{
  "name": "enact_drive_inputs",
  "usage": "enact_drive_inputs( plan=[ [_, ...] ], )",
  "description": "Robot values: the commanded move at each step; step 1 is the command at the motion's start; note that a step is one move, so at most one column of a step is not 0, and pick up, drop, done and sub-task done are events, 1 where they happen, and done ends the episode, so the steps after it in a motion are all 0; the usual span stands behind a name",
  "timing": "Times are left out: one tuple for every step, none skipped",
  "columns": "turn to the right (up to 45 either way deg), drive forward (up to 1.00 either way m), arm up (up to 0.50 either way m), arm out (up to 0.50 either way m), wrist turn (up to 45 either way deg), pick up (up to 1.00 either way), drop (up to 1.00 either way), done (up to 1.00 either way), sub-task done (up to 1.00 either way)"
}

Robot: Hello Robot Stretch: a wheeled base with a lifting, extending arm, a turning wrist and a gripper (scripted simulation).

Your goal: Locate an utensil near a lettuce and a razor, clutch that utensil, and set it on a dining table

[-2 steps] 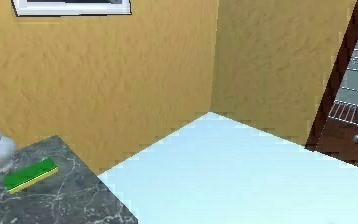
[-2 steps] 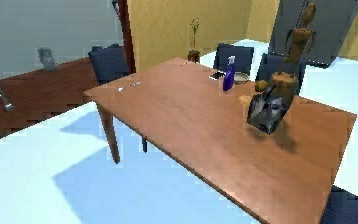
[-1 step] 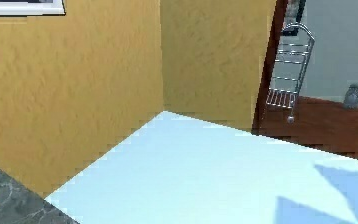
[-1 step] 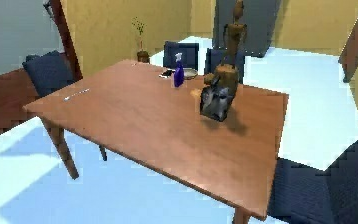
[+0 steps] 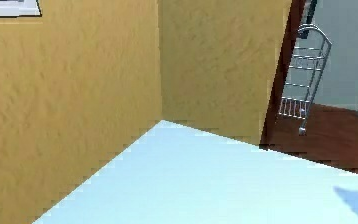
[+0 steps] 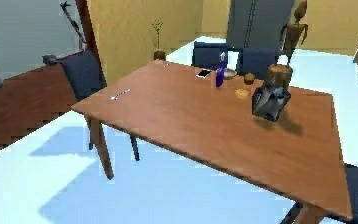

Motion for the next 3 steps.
enact_drive_inputs(
  plan=[
    [27.0, 0.0, 0.0, 0.0, 0.0, 0.0, 0.0, 0.0, 0.0],
    [0.0, 0.3, 0.0, 0.0, 0.0, 0.0, 0.0, 0.0, 0.0],
    [-45.0, 0.0, 0.0, 0.0, 0.0, 0.0, 0.0, 0.0, 0.0]
  ],
)
